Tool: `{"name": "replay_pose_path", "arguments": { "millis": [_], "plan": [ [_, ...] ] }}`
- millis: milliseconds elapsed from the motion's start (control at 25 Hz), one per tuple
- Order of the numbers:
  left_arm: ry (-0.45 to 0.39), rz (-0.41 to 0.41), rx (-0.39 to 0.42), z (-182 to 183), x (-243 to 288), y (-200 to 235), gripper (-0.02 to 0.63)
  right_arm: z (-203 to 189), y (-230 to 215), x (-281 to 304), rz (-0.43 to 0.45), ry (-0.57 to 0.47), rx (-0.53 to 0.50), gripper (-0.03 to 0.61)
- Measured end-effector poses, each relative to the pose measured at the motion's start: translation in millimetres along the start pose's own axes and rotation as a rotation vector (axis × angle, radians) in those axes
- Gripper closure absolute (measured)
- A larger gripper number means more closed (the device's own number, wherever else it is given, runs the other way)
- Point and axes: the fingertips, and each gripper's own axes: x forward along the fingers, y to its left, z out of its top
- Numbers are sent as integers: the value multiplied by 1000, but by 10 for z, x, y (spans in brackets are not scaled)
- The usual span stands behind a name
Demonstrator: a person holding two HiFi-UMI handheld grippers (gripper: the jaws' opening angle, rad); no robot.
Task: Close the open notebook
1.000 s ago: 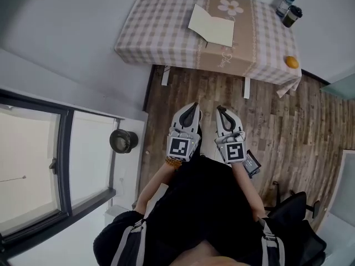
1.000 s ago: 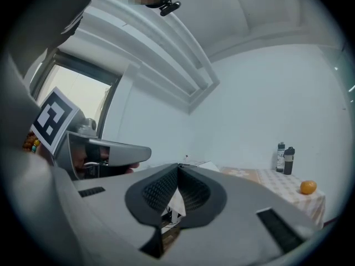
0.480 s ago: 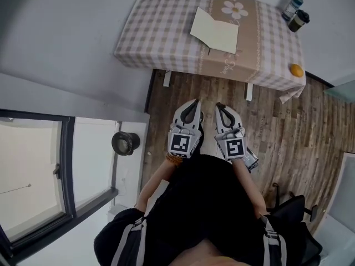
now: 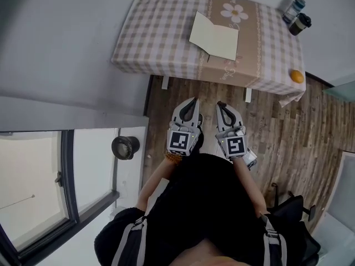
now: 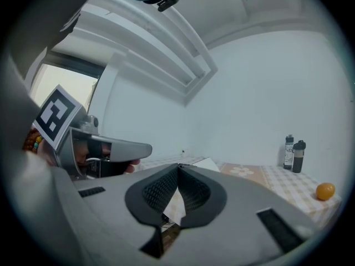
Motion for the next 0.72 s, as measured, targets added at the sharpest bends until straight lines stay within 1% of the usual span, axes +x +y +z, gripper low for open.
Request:
{"name": "replay_pose_path", "arguments": {
  "millis": [200,280,440,640,720],
  "plan": [
    [17,-1,-19,-35,195,148,610,-15,-96,212,-2,24,1,572],
    [23,-3,-27,-49,260,203,611,43,-118,306,0,17,12,572],
    [32,-1,-35,-68,403,340,609,31,-186,473,-3,27,-4,572],
    [22,2,-39,-32,617,504,609,5,-285,679,0,38,-6,572],
    [26,0,-44,-42,713,569,610,36,-340,779,-7,27,-10,572]
  ]
}}
